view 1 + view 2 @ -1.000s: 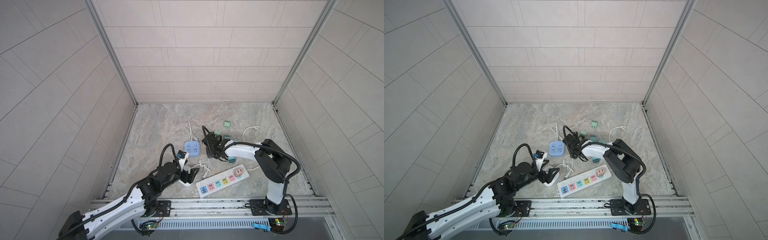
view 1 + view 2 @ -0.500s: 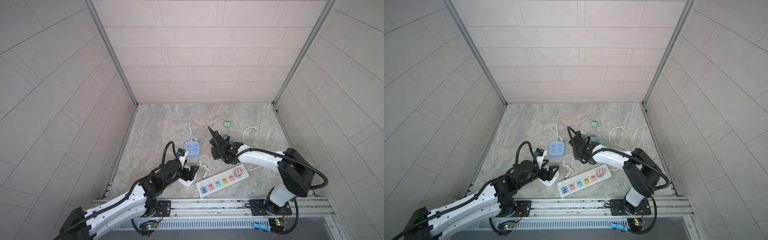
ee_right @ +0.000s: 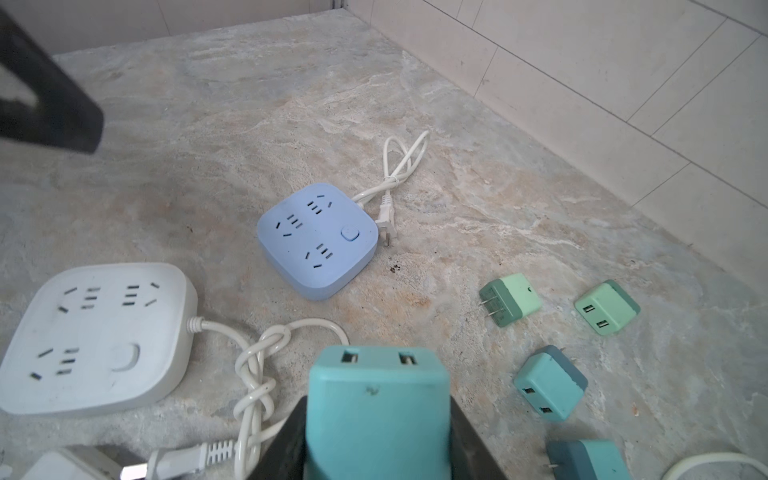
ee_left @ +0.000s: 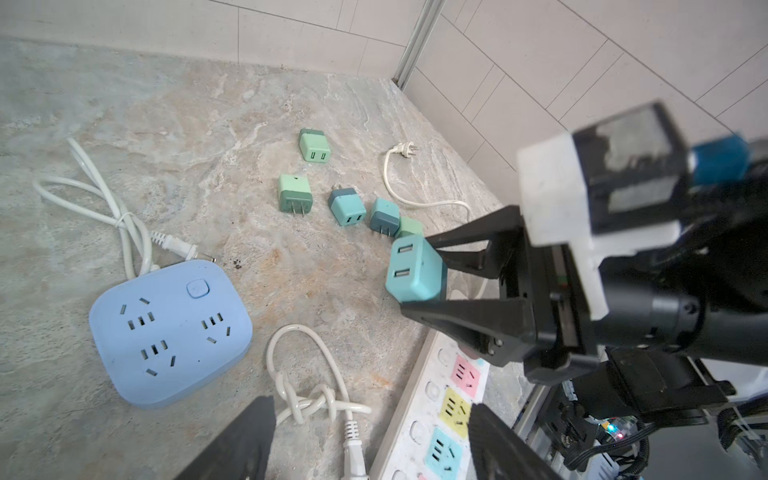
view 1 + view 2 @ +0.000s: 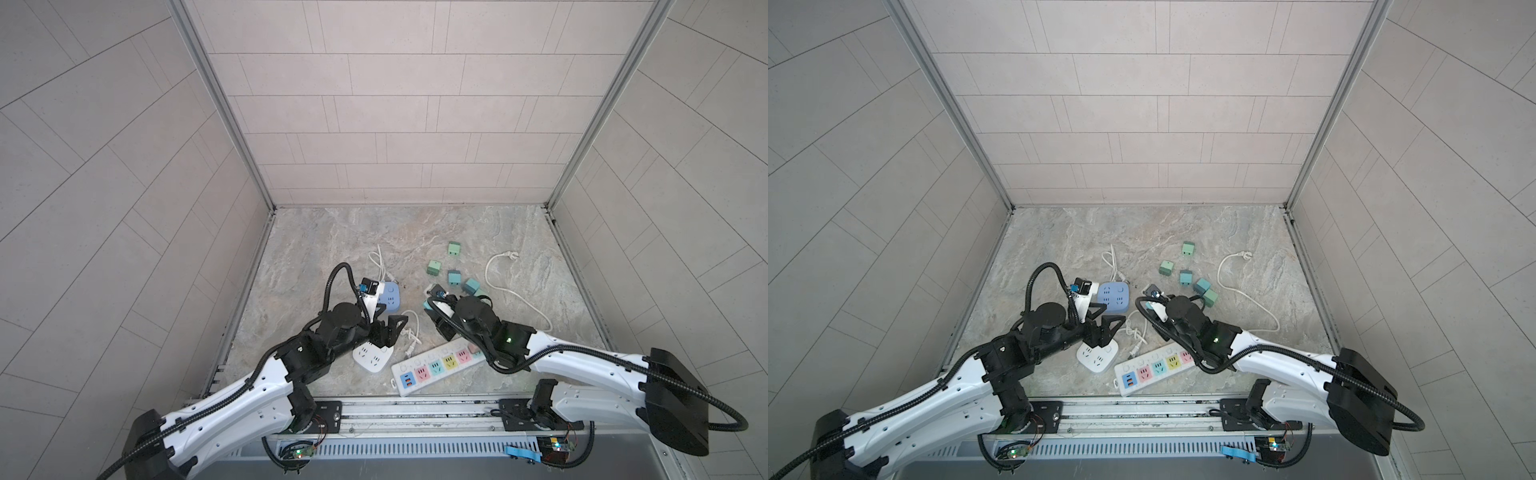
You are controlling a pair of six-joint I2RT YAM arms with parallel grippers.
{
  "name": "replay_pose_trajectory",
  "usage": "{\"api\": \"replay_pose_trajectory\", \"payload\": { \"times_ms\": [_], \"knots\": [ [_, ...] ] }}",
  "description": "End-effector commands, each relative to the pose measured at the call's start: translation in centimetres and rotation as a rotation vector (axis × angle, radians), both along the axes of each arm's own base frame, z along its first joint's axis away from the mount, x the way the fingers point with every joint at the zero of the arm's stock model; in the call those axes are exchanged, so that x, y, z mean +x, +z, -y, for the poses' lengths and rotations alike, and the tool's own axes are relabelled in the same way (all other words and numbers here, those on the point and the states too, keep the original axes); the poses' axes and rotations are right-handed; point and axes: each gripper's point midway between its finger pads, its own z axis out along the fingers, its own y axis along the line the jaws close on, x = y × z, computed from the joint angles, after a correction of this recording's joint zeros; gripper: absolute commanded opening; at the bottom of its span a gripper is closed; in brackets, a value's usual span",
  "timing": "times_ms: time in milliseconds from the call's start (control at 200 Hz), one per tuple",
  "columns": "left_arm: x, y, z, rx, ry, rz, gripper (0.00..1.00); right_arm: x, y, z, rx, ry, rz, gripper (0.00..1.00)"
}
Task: Insert the plug
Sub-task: 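Lift the teal adapter toward the left gripper while the left gripper reaches to meet it, then close the left gripper on the teal adapter while the right gripper holds it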
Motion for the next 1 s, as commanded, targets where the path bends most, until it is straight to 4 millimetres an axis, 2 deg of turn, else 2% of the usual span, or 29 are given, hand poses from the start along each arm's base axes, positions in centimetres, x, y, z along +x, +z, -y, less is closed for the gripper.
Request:
{"api": "replay_pose_trajectory", "payload": {
  "times_ms": [0, 70, 145, 195, 225, 385, 670, 991],
  "knots": [
    [-0.3, 1.3, 0.0, 0.021, -0.031, 0.019, 0.79, -0.4, 3.8, -0.4, -0.005, 0.108, 0.210, 0.03],
    [-0.6, 1.7, 0.3, 0.020, -0.058, 0.025, 0.79, -2.8, 3.4, -1.4, -0.061, 0.295, 0.256, 0.03],
    [-0.9, 2.2, 1.0, 0.006, -0.103, 0.030, 0.79, -3.7, 3.9, -1.5, -0.056, 0.339, 0.304, 0.03],
    [-1.3, 2.8, 1.5, -0.010, -0.133, 0.036, 0.79, -3.7, 4.5, -1.3, -0.047, 0.328, 0.328, 0.03],
    [-1.4, 2.2, 2.0, 0.006, -0.157, 0.013, 0.78, -3.7, 4.7, -1.2, -0.047, 0.325, 0.335, 0.03],
    [-2.0, 2.6, 3.4, -0.016, -0.232, -0.010, 0.75, -4.5, 5.4, -1.0, -0.067, 0.350, 0.365, 0.03],
    [-2.7, 4.3, 6.0, -0.130, -0.325, -0.038, 0.72, -5.3, 5.4, -2.0, -0.075, 0.409, 0.390, 0.03],
    [-2.0, 4.0, 6.8, -0.117, -0.321, -0.041, 0.69, -6.0, 6.0, -2.8, -0.087, 0.452, 0.415, 0.02]
  ]
}}
